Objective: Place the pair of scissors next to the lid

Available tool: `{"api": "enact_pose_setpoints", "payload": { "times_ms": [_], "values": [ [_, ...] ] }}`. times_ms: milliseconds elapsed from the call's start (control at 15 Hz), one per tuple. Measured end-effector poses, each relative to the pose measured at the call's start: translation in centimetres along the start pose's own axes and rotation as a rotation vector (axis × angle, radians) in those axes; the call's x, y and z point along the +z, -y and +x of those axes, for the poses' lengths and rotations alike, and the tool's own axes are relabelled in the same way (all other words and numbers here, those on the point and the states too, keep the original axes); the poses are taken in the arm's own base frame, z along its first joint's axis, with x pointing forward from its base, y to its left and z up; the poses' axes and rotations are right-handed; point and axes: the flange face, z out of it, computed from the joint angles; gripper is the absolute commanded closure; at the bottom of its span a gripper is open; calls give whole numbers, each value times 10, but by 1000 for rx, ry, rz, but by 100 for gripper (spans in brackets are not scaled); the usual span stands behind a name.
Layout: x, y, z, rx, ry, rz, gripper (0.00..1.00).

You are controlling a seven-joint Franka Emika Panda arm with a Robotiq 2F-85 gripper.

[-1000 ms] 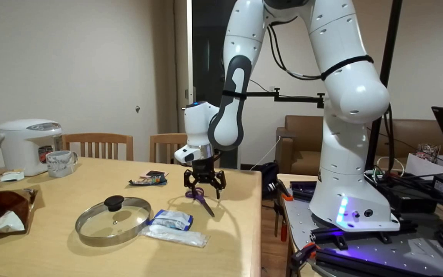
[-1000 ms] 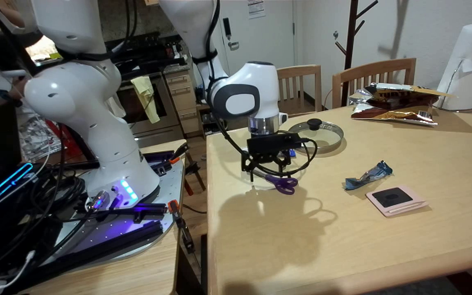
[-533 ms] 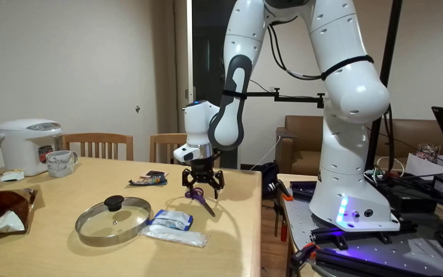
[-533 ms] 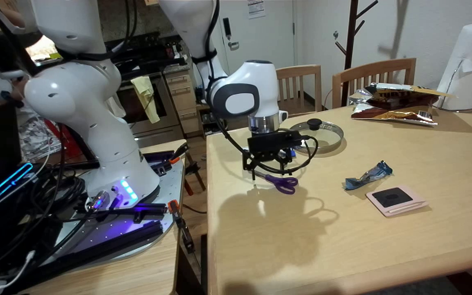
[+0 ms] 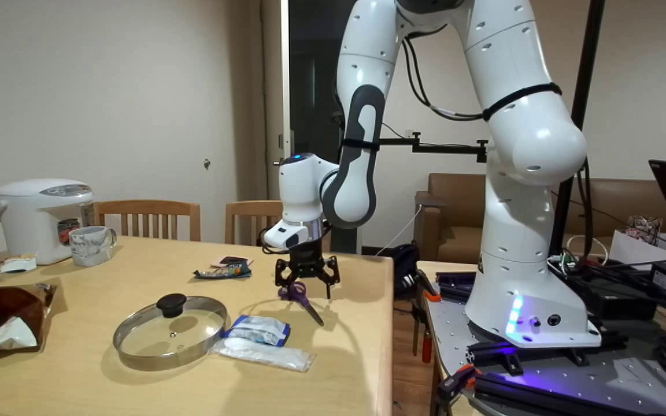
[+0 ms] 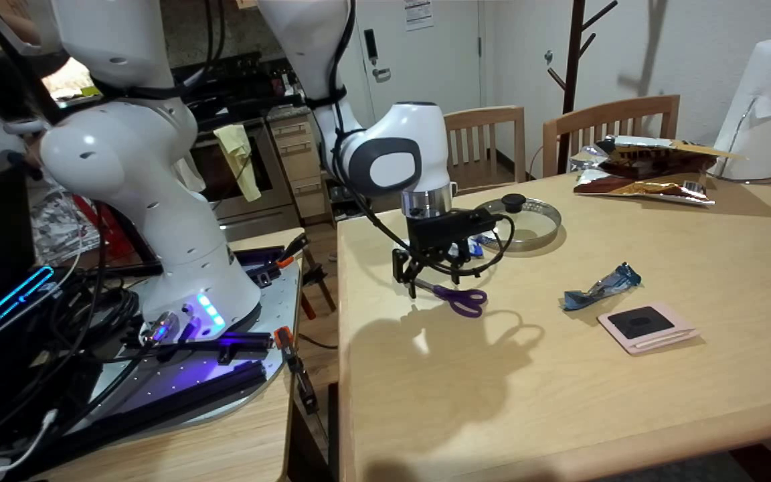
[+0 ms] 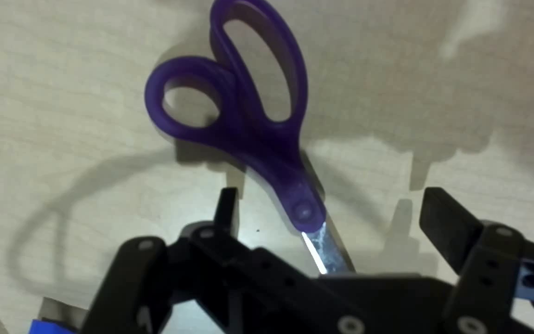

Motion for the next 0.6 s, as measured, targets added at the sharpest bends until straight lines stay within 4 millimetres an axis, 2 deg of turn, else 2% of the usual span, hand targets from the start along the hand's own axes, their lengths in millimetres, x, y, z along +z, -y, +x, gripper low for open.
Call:
{"api": "enact_pose_setpoints", "payload": {
  "times_ms": [600],
  "values": [
    [8,7,9,-232,16,47,0]
  ]
}}
